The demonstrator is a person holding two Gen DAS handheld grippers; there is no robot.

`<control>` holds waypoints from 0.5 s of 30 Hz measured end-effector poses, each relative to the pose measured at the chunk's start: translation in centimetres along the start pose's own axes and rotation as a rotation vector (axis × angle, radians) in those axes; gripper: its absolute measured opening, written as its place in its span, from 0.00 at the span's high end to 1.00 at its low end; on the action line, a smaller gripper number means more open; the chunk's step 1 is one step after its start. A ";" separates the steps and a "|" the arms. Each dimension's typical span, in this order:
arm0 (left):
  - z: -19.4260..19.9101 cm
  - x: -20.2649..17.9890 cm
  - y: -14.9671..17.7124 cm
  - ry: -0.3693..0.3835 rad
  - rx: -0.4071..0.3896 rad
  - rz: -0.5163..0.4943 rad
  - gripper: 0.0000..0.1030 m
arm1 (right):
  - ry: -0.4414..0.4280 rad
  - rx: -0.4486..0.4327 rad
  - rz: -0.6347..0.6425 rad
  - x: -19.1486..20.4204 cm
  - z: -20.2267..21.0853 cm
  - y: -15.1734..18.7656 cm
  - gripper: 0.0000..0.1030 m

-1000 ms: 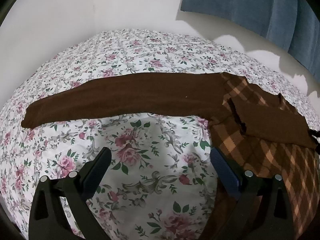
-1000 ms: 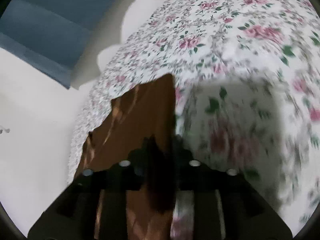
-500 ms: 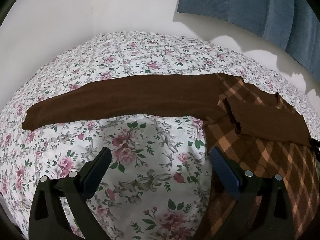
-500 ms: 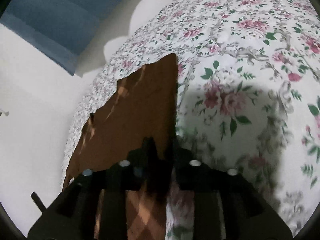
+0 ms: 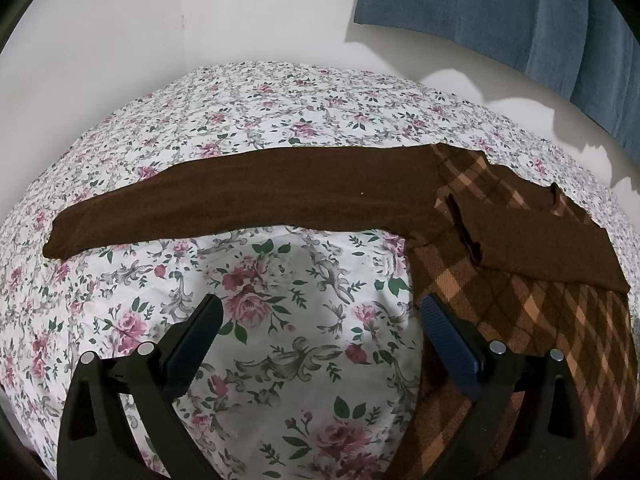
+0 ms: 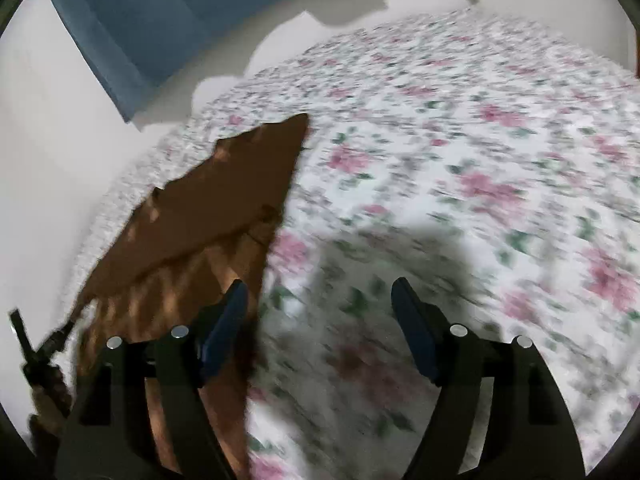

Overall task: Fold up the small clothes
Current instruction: 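Release the sleeve on the shirt body and lift the right gripper, then grasp the other brown sleeve cuff with the left gripper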

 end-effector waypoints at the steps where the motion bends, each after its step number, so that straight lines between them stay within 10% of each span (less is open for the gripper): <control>1: -0.1 0.0 0.1 -0.001 0.003 0.002 0.05 | 0.008 0.004 0.001 -0.5 0.3 0.4 0.26; 15: -0.6 6.7 1.1 0.159 0.068 0.231 0.05 | -0.138 -0.009 -0.091 -1.3 0.7 0.8 0.06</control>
Point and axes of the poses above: each gripper's, at about its wrist camera, not at the fingertips, and z roughly against the way its jaws point, x to its left, y to its underside, the point moved 8 cm from there along -z, roughly the way its jaws point, and after that the axes turned 7 degrees about -z, right-handed, at the moved point
